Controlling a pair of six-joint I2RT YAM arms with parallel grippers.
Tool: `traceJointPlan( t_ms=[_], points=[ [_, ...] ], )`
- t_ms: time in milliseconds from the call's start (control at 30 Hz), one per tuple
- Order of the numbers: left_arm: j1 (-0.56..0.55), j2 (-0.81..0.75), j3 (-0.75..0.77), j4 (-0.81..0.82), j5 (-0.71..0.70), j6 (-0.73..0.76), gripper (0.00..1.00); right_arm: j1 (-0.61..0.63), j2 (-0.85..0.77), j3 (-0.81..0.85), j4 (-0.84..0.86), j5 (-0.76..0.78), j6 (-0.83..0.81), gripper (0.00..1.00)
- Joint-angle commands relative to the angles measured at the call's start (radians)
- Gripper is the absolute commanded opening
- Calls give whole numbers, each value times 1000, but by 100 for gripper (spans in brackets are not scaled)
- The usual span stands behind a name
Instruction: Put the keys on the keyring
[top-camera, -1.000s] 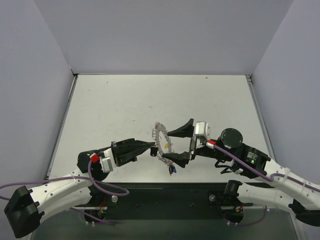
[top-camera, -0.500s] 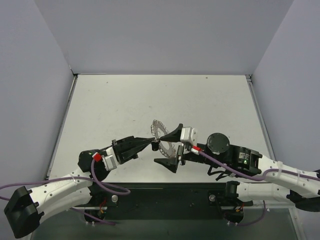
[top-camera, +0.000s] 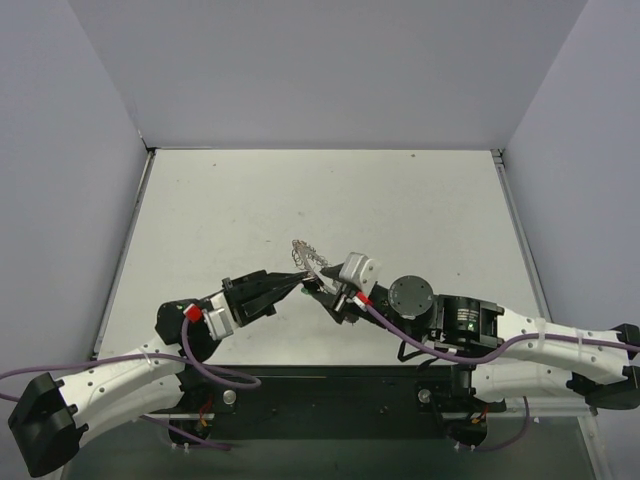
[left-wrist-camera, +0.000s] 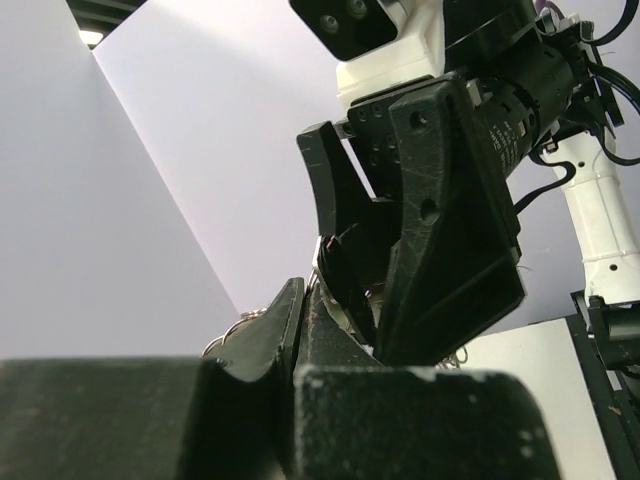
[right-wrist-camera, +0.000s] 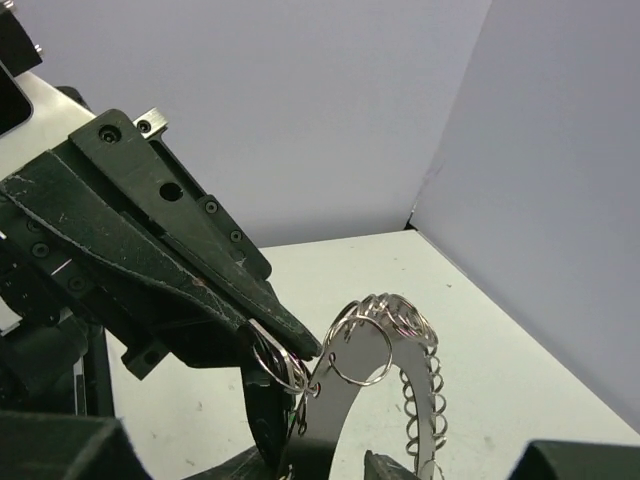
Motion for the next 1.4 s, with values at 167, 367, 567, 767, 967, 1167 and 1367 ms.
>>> traceJointPlan(
  t_ms=[167,367,567,767,967,1167,1367],
  points=[
    [-2,-17,15,110,-28,-6,0,6,-43,-30,89,98,-22,5],
    [-2,-10,11,127,-29,-18,0,8,-57,-42,92,106,-36,0],
    [-2,-4,-3,133,-25,-23,0,8,-83,-59,123,107,-58,0],
    [-2,-8,-25,135,-22,-17,0,8,-92,-57,135,109,-85,0],
    [-4,-28,-48,133,-25,3,9,6,-95,-54,149,106,-101,0],
    [-1,-53,-57,115,-36,19,28,8,-95,-51,160,101,-116,0],
    [-2,-77,-69,89,-45,37,38,8,-91,-48,166,100,-127,0]
  ],
)
